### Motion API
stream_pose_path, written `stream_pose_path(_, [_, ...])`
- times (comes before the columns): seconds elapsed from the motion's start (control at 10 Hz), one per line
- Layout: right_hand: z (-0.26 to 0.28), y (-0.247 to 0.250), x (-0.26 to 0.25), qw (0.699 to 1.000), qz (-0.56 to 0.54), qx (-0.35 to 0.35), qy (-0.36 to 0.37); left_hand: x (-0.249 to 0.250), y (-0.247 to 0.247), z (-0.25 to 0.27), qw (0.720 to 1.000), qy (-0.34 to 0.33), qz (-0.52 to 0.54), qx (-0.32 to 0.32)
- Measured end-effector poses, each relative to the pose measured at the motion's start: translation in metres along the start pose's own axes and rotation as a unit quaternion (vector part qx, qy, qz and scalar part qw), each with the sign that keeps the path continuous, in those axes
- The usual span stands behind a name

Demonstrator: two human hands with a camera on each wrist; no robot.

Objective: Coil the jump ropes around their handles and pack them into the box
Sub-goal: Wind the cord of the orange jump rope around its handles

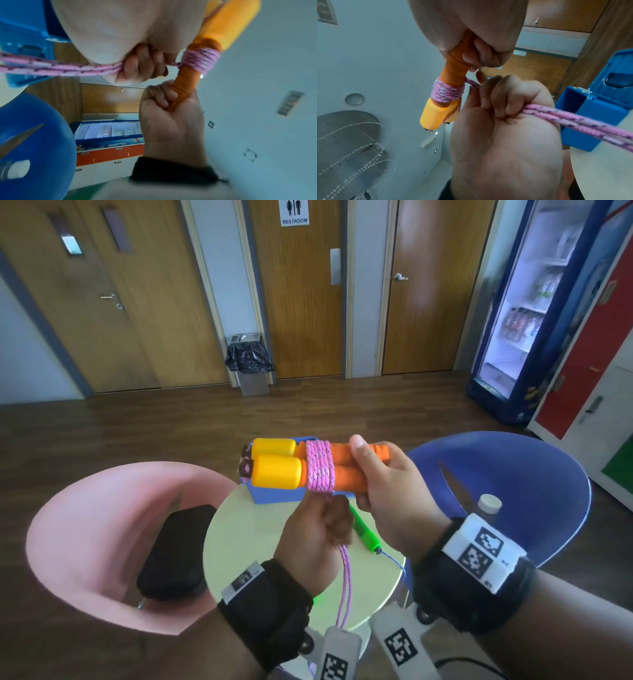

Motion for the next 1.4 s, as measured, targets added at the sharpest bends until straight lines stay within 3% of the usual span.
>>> stream_pose_path(0.1, [0.0, -0.002, 0.005, 0.999, 0.029, 0.036, -0.002, 0.01, 0.013, -0.001, 0.972, -0.088, -0.211, 0.053])
stream_pose_path(0.2, [0.003, -0.006, 0.005, 0.998, 0.039, 0.04, -0.009, 0.012, 0.017, 0.002, 0.952, -0.092, -0.283, 0.071])
stream_pose_path(0.4, [0.003, -0.01, 0.011, 0.998, -0.006, 0.014, -0.057, 0.029, 0.037, -0.008, 0.914, -0.117, -0.375, 0.104])
stream_pose_path(0.5, [0.006, -0.011, 0.018, 0.995, -0.02, -0.03, -0.091, 0.046, 0.052, -0.006, 0.905, -0.095, -0.4, 0.113])
stream_pose_path(0.6, [0.007, -0.01, 0.018, 0.992, 0.017, -0.072, -0.104, 0.08, 0.057, -0.013, 0.91, -0.121, -0.392, 0.059])
stream_pose_path(0.7, [0.005, -0.002, 0.01, 0.975, 0.156, -0.121, -0.105, 0.122, 0.046, -0.014, 0.826, -0.242, -0.509, -0.017])
stream_pose_path(0.8, [-0.002, 0.006, -0.002, 0.932, 0.335, -0.119, -0.066, 0.147, 0.047, -0.012, 0.759, -0.293, -0.581, -0.029])
stream_pose_path(0.9, [-0.018, 0.019, -0.025, 0.862, 0.503, -0.064, 0.027, 0.161, 0.031, 0.013, 0.744, -0.34, -0.573, -0.056])
stream_pose_path(1.0, [-0.025, 0.025, -0.044, 0.87, 0.487, -0.014, 0.072, 0.154, 0.029, 0.023, 0.799, -0.298, -0.511, -0.104])
stream_pose_path(1.1, [-0.028, 0.022, -0.074, 0.894, 0.428, 0.026, 0.129, 0.105, 0.03, 0.02, 0.869, -0.136, -0.426, -0.214])
stream_pose_path(1.2, [-0.027, 0.011, -0.093, 0.902, 0.398, 0.027, 0.166, 0.07, 0.028, 0.019, 0.882, -0.022, -0.393, -0.26])
stream_pose_path(1.3, [-0.027, -0.009, -0.106, 0.914, 0.36, 0.013, 0.188, 0.038, 0.009, 0.013, 0.901, 0.032, -0.359, -0.24])
stream_pose_path(1.4, [-0.026, -0.02, -0.108, 0.92, 0.34, 0.009, 0.197, 0.043, -0.004, -0.001, 0.945, -0.012, -0.285, -0.161])
Point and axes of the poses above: each hand's wrist, its own z-axis away from the middle knuckle, its own y-axis out of the back of the hand, x = y × z, the point moved 8 cm from there along -z, towards the middle knuckle, and after that the axes turned 7 degrees about -z, right-handed, at the moved point
